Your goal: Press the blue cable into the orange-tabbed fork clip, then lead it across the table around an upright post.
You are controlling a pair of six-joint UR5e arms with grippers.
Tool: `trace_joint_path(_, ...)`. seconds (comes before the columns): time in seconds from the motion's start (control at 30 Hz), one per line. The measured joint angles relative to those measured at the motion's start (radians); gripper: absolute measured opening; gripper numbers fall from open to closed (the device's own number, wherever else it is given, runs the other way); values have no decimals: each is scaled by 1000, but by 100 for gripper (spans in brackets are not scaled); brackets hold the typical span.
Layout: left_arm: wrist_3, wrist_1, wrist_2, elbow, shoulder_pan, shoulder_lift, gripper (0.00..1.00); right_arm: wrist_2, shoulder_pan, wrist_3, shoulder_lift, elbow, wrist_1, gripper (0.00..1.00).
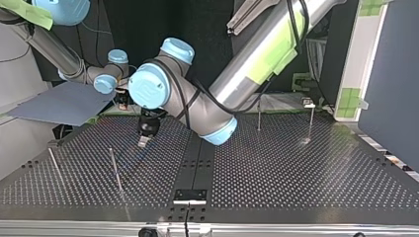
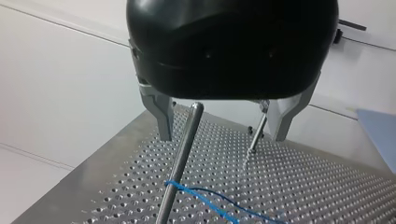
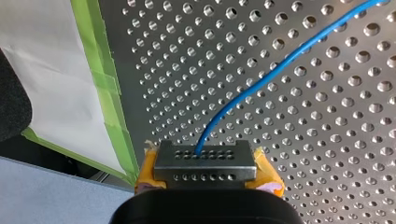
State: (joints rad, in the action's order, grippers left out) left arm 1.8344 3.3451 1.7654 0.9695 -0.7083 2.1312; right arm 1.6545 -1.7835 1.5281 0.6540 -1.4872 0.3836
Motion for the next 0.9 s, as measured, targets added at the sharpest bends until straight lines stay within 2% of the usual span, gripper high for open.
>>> trace_joint_path(0.2,-55,18,42,4,4,7,100,0,-1,0,0,0,0,0)
trace_joint_path(0.3,-53,41,51,5,4,25,100,-1,-1,0,-1,0,0,0)
trace_joint_path(0.5,-3,70,32,6,2,67,100,-2,-2,0,-1,0,-2,0)
trace_joint_path(0.77,73,9,-13,6,5,74,100,1,-5,-2,0,0,-3,0)
trace_joint_path(0.9,108,-27,-20,6,9,75,100,3,-7,-4,0,0,-3,0)
